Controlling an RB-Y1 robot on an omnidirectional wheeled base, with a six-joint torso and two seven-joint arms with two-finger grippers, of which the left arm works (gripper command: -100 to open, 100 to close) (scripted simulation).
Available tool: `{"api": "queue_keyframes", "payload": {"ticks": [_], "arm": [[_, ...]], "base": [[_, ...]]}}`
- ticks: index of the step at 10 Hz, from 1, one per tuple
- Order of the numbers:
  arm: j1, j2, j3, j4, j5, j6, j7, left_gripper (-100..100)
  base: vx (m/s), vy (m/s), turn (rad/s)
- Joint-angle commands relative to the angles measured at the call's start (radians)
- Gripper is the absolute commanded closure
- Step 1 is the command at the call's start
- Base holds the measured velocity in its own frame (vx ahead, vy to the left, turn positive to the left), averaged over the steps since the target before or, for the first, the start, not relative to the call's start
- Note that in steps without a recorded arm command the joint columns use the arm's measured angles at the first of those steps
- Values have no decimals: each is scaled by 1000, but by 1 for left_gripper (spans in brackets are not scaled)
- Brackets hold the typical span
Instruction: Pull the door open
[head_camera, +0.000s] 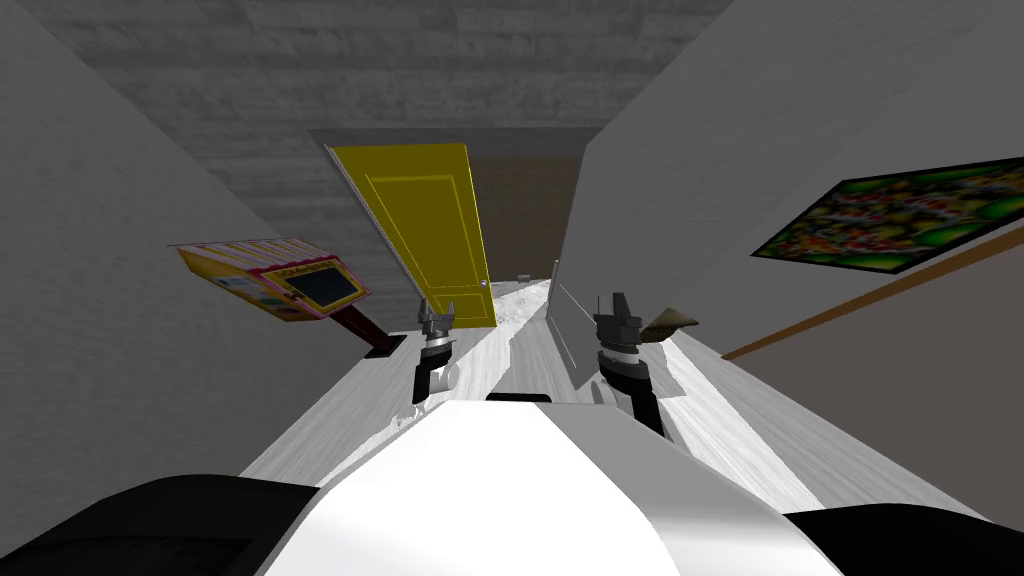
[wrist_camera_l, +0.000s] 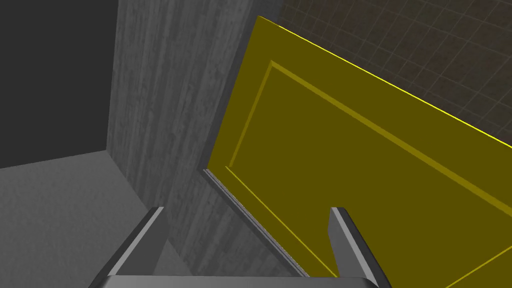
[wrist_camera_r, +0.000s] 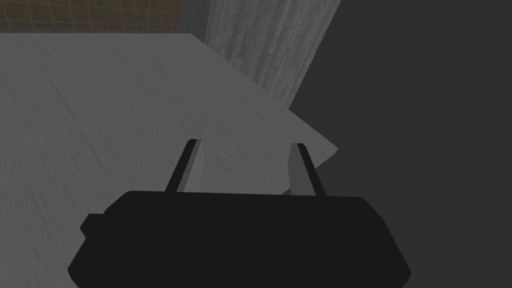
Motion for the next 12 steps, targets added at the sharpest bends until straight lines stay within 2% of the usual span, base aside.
{"api": "queue_keyframes", "payload": {"ticks": [1, 9, 10, 12], "arm": [[-12, 6, 0, 42, 13, -12, 29, -100], [-77, 29, 7, 253, 86, -56, 180, -100], [-77, 29, 7, 253, 86, -56, 180, -100], [-94, 33, 9, 307, 105, -68, 219, -100]], "base": [[86, 34, -101], [88, 54, -102], [53, 42, -34], [62, 31, -81]]}}
